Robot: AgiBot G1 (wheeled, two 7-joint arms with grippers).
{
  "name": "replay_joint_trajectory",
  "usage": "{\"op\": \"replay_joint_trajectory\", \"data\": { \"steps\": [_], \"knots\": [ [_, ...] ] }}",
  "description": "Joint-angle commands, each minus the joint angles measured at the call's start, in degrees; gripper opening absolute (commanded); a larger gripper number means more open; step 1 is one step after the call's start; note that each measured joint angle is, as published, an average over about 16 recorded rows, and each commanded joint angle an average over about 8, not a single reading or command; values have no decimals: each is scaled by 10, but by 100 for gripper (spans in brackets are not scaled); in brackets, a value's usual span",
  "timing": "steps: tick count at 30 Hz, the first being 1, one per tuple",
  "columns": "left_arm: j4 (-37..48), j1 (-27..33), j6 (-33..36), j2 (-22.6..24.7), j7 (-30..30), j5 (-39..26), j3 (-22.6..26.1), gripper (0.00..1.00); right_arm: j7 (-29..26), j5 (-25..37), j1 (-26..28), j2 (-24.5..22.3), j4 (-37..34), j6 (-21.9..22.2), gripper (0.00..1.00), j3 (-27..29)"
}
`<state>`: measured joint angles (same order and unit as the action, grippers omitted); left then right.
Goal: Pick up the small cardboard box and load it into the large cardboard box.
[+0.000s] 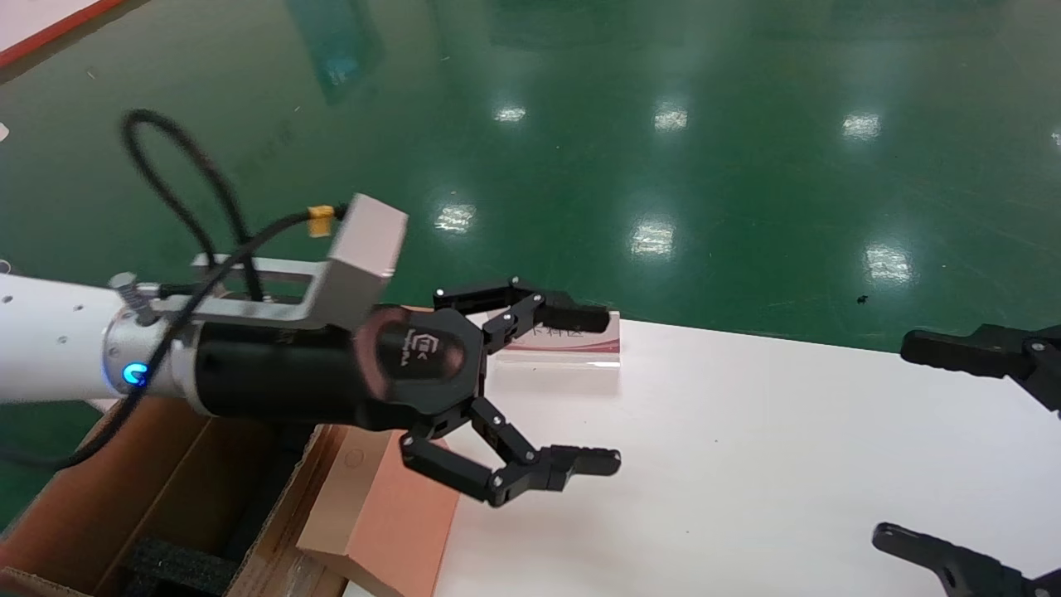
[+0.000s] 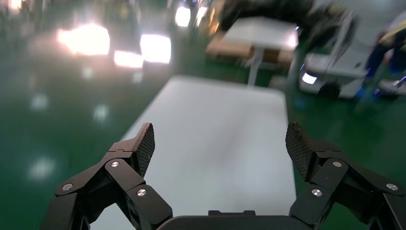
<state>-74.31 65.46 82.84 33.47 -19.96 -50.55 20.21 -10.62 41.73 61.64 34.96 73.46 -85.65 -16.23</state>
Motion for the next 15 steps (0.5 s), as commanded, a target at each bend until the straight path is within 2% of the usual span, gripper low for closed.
{"op": "replay_joint_trajectory", "data": {
  "steps": [1,7,15],
  "knots": [
    [-5,9,-12,-7,-22,-22,10,100,0,0,0,0,0,0,100,0],
    [-22,99,-5,-6,-167,-168,78,100,0,0,0,0,0,0,100,0],
    [-30,239,51,34,-341,-369,167,100,0,0,0,0,0,0,100,-1]
  ]
}}
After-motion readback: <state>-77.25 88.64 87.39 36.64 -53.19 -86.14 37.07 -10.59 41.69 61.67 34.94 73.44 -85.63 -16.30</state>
